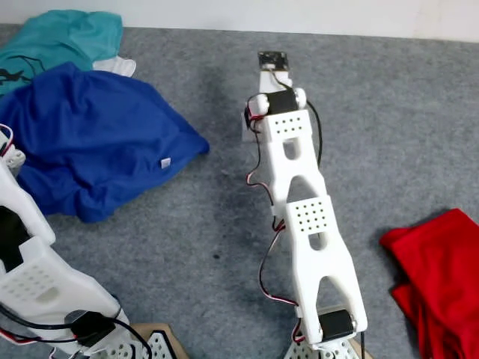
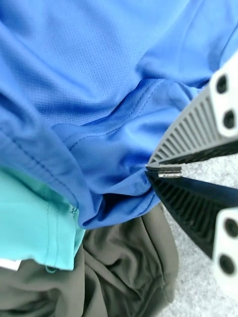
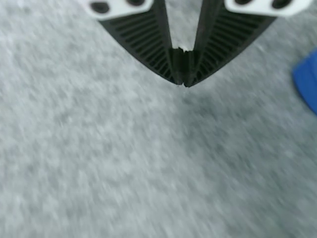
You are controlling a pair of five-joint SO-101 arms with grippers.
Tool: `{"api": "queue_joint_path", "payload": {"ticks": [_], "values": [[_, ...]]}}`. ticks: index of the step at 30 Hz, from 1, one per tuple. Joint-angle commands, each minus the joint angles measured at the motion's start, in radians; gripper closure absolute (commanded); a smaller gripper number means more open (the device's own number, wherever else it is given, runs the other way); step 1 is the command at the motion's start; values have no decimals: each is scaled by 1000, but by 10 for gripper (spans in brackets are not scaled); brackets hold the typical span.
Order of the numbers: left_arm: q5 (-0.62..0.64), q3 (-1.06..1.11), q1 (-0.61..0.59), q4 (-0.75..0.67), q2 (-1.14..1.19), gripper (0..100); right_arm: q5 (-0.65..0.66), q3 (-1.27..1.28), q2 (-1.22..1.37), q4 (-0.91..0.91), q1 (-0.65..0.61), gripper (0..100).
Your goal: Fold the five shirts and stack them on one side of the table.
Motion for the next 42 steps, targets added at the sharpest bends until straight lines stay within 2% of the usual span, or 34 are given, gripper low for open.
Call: {"api": "queue_joint_path", "payload": {"ticks": [1,4,12,22,37,42], "values": [[12,-88,-33,34,-21,994,-114,-110,10,-79,-41,879],[12,-97,-42,34,-21,994,-144,-110,45,-133,-91,802],[12,-96,-48,34,-21,994,-153,-111,76,-277,-196,795],[12,-97,-84,25,-19,994,-147,-119,42,-137,-338,796],[14,-90,-81,25,-10,994,-153,-117,-107,48,-432,796],[14,-90,-84,25,-10,994,-153,-119,-127,56,-438,796]]}}
